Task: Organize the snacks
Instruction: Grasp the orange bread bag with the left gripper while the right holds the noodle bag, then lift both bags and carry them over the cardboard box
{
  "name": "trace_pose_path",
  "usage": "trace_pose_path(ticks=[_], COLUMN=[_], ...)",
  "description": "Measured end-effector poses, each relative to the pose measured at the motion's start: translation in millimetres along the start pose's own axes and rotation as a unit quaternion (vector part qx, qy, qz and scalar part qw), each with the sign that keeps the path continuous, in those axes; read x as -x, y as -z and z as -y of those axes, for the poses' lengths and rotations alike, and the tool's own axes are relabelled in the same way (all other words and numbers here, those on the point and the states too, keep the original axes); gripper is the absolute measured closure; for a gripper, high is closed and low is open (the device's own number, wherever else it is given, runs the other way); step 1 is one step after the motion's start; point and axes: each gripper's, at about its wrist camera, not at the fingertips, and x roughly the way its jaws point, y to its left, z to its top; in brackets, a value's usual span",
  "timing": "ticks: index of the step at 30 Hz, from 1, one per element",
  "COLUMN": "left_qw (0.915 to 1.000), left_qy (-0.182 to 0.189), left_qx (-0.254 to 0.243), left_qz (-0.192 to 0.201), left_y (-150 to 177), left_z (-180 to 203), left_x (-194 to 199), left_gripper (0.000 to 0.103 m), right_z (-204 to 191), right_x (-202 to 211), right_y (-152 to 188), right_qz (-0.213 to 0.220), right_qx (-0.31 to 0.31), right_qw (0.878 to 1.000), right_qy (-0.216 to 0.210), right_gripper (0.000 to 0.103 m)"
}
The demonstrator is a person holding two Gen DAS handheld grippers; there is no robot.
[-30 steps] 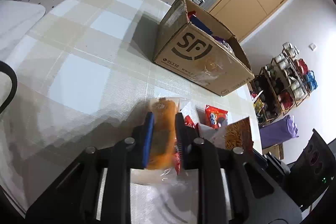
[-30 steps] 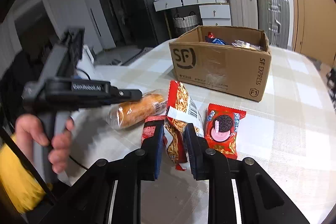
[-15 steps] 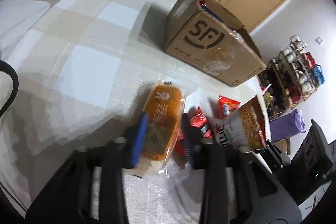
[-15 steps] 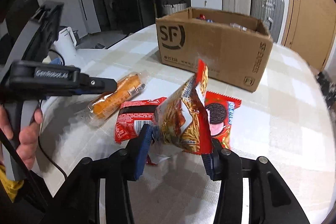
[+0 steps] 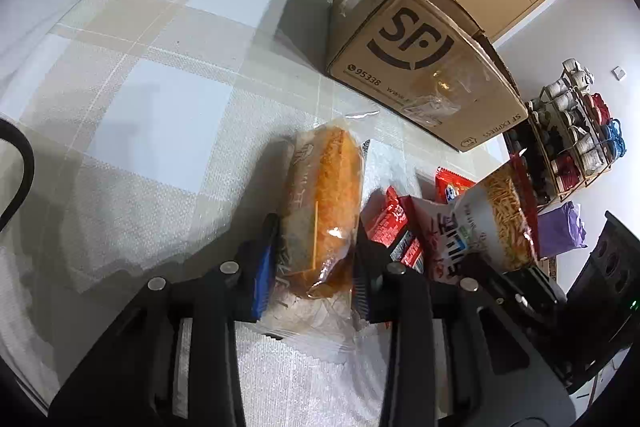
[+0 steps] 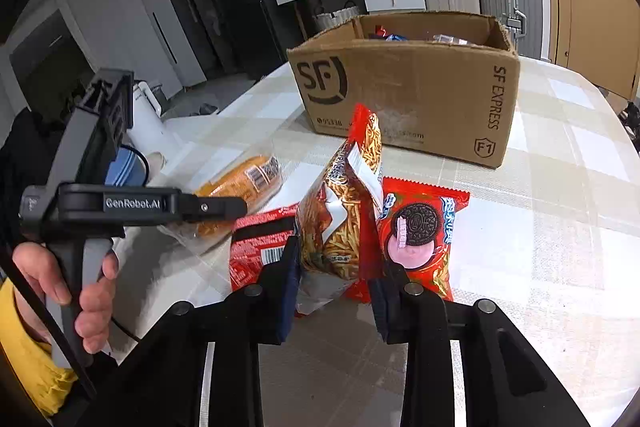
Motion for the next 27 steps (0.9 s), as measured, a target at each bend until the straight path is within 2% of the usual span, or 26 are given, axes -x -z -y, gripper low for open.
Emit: trace_pose_path(ticks=[8, 12, 21, 27], left_qw=[0.9997, 0.9992, 0.9973, 0.9909], left_qy=[0.020, 0.032, 0.039, 0.014], left_qx=[0.006, 0.004, -0.025, -0.081], left_qz=[0.012, 0.022, 0.058, 0.106], left_y=[2, 3, 12, 28], left_z=[-4, -1, 16, 43], left_x=[11, 22, 63, 103], left_gripper=[0.074, 0.074, 0.074, 0.074], right_z=[20, 29, 14, -5], right_x=[5, 18, 55, 79], right_y=[-2, -3, -11, -15], right_qz=[0.004, 0.022, 0.080, 0.113], right_qx=[-0.065, -0.098, -0.086, -0.057], right_qw=[0.997, 0.992, 0.990, 0.989], right_qy=[-0.047, -0.070, -0.081, -0.072], right_gripper=[0.073, 0.073, 0.073, 0.073])
